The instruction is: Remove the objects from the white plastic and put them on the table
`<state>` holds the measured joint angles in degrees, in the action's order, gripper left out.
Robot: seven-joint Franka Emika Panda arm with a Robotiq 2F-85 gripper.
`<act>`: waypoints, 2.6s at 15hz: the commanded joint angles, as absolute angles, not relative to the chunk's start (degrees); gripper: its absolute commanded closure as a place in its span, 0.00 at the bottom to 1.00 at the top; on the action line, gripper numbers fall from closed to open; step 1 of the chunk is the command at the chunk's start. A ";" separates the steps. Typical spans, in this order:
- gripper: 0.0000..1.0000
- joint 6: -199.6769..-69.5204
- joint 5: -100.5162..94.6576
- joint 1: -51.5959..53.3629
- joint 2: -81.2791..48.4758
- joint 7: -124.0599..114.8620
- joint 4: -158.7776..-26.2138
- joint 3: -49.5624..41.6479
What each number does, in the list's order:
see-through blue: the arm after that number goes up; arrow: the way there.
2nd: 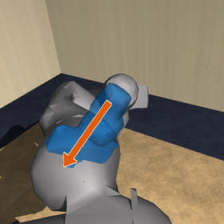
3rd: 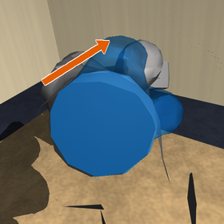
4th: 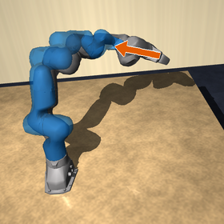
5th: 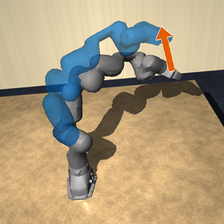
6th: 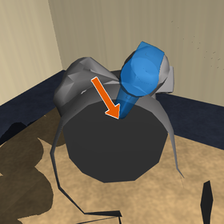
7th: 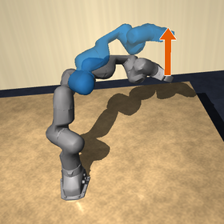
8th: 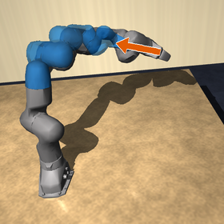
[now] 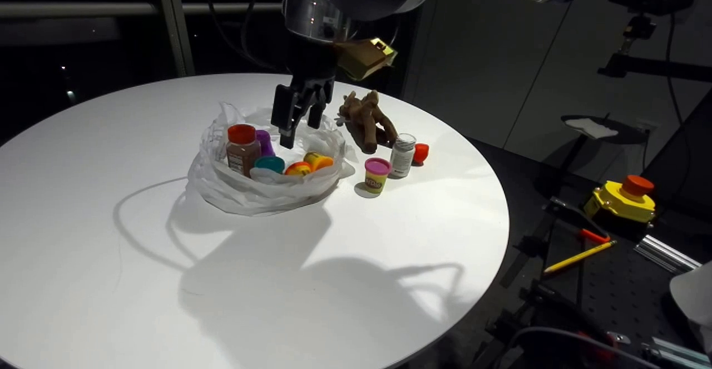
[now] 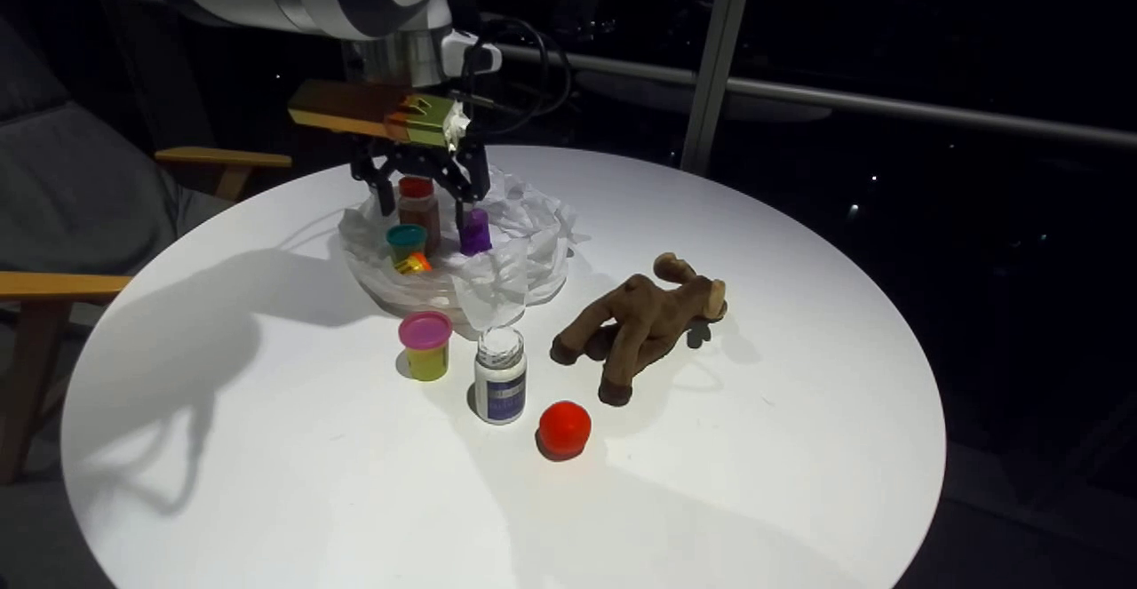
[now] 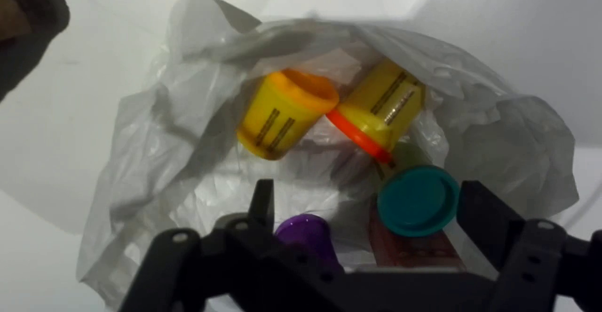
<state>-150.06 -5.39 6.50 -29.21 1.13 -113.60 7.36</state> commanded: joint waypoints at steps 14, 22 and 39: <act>0.35 -153.20 -8.45 14.26 -40.28 0.45 -97.86 4.98; 0.80 -155.15 -11.83 17.74 -38.63 -2.24 -98.62 0.52; 0.80 -138.76 -17.82 22.34 -17.12 -18.46 -117.71 3.34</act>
